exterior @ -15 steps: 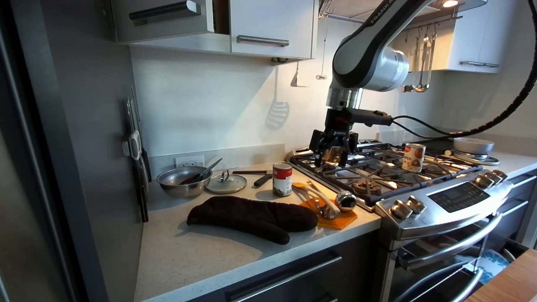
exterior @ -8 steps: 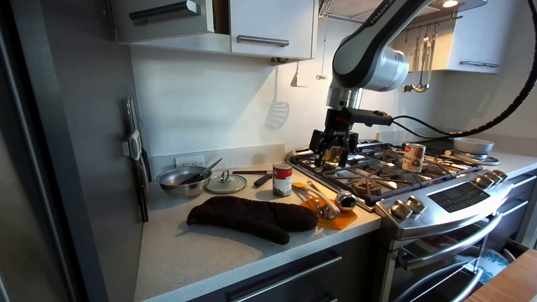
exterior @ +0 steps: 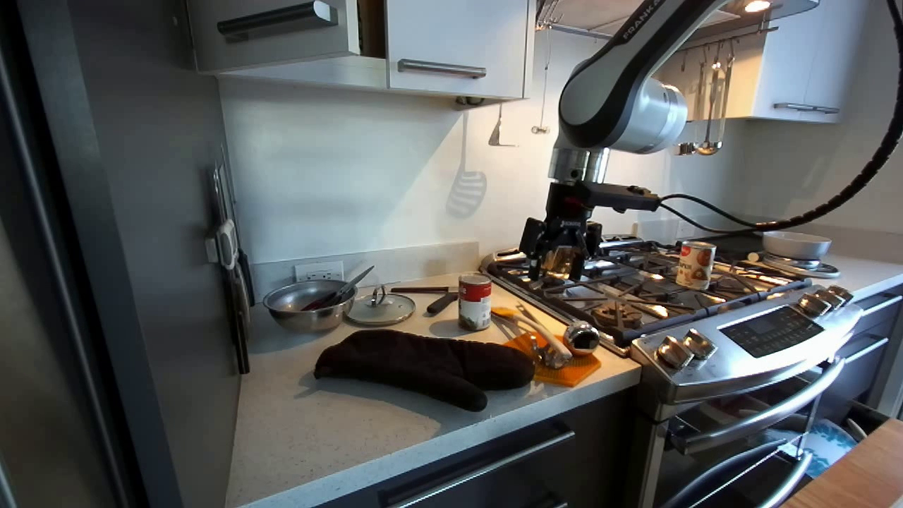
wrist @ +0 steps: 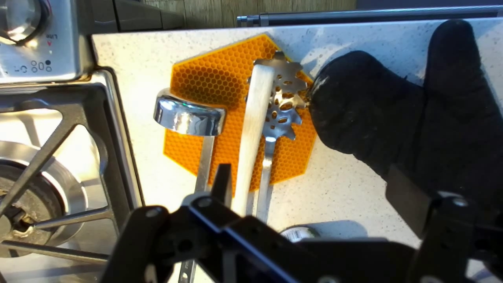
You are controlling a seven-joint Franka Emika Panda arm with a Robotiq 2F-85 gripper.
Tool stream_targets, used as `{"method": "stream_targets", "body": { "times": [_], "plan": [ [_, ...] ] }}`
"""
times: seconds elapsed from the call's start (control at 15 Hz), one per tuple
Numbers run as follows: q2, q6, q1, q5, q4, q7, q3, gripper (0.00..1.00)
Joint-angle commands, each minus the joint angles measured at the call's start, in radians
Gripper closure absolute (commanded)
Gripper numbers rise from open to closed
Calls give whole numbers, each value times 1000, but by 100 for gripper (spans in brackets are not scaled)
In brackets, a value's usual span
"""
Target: Move the wooden spoon to the left
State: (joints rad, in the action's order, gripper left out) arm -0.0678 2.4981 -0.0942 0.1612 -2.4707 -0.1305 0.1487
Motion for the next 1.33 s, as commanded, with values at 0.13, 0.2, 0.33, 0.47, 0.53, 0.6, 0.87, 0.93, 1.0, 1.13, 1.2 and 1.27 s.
{"method": "stream_targets", "body": {
  "times": [0.13,0.2,0.33,0.47,0.53,0.6,0.87,0.93,1.0,1.13,1.2,1.27],
  "plan": [
    [106,16,4,1,74,49,-32,0],
    [130,21,8,-14,88,38,-38,0],
    [176,28,12,11,116,80,-47,0],
    [218,44,14,19,141,103,-49,0],
    [240,48,16,28,157,122,-46,0],
    [261,58,16,18,170,119,-47,0],
    [345,50,31,63,243,159,-36,0],
    [362,47,38,83,260,176,-30,0],
    [380,53,42,89,278,181,-30,18],
    [409,51,49,96,308,192,-29,32],
    [422,48,53,96,322,194,-29,42],
    [436,48,58,99,335,198,-27,50]
  ]
}}
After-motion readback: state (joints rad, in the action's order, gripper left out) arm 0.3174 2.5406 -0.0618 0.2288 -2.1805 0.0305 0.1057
